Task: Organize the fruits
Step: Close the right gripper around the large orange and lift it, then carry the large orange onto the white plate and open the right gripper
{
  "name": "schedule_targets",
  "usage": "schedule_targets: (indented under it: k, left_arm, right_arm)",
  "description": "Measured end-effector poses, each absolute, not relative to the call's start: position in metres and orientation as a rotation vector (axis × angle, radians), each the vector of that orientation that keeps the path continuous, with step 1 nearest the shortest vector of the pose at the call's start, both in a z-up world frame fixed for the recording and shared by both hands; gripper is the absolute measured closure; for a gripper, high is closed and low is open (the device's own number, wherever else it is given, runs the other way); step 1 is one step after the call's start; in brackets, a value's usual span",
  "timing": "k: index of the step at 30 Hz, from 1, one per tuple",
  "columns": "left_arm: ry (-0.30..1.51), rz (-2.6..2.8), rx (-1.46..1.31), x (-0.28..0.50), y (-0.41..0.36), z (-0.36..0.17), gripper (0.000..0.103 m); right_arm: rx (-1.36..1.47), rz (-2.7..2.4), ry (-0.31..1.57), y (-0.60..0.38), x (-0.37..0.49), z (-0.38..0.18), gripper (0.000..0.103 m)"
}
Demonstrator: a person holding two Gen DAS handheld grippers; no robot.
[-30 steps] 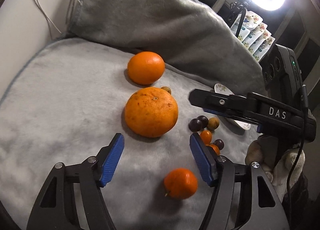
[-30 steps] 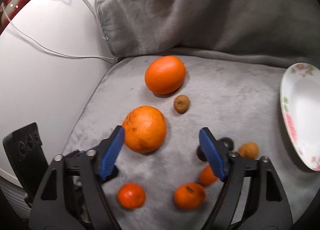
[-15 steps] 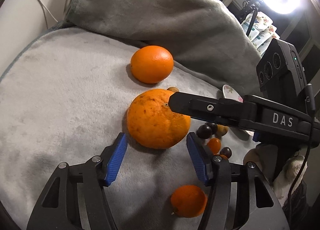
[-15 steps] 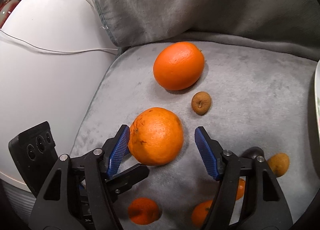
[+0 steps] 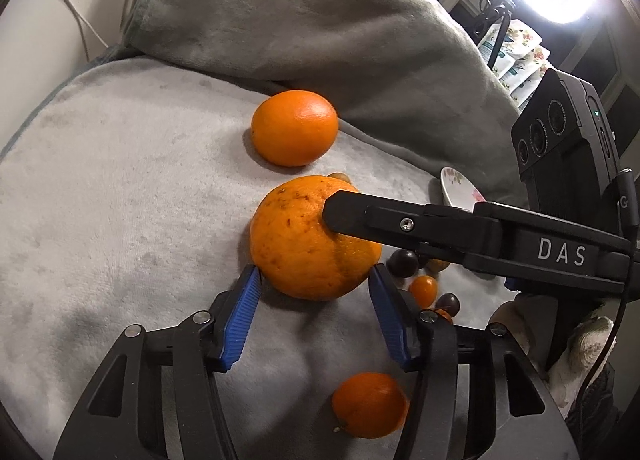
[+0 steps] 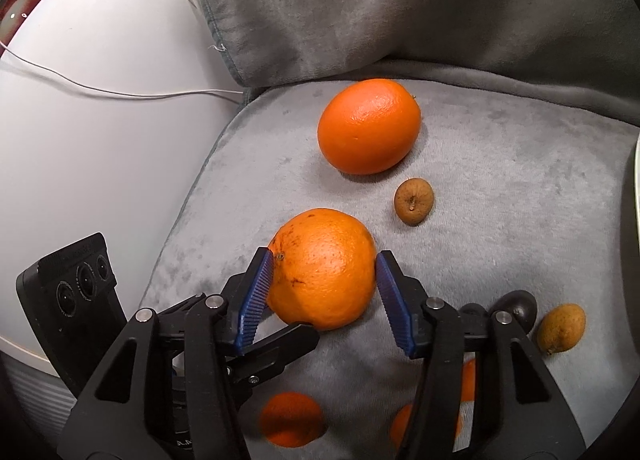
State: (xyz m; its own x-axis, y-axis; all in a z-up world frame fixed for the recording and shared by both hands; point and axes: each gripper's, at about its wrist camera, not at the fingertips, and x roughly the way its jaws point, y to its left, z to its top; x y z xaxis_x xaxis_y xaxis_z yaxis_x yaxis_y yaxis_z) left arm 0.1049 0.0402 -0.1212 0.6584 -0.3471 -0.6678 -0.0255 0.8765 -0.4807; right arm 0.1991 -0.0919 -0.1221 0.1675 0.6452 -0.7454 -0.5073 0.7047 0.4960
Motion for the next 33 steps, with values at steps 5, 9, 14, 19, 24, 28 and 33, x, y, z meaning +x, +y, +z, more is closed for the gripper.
schedule_targets:
  k: [5, 9, 14, 19, 24, 28, 33]
  left_arm:
    - [0.822, -0.2, -0.46, 0.103, 0.03, -0.112, 0.048]
    - [0.806, -0.215, -0.437, 0.104, 0.017, -0.104, 0.048]
    - [0.792, -0.248, -0.408, 0.109, -0.003, -0.092, 0.048]
    - [0.784, -0.293, -0.386, 0.117, -0.027, -0.084, 0.048]
    - [0.785, -0.342, -0.359, 0.126, -0.059, -0.078, 0.048]
    - [0.789, -0.38, -0.344, 0.131, -0.081, -0.077, 0.048]
    - [0.801, -0.423, -0.318, 0.142, -0.112, -0.074, 0.048]
  right_arm:
    - [0.152, 0.825, 1.113, -0.103, 0.195, -0.113, 0.047]
    - [0.162, 0.819, 1.084, -0.117, 0.193, -0.101, 0.048]
    - [0.172, 0.795, 1.047, -0.142, 0.193, -0.085, 0.048]
    - [0.18, 0.754, 1.007, -0.173, 0.191, -0.074, 0.048]
    - [0.208, 0.711, 0.986, -0.208, 0.193, -0.07, 0.048]
    - [0.221, 0.671, 0.97, -0.234, 0.193, -0.068, 0.048]
    - [0.253, 0.621, 0.958, -0.27, 0.195, -0.068, 0.048]
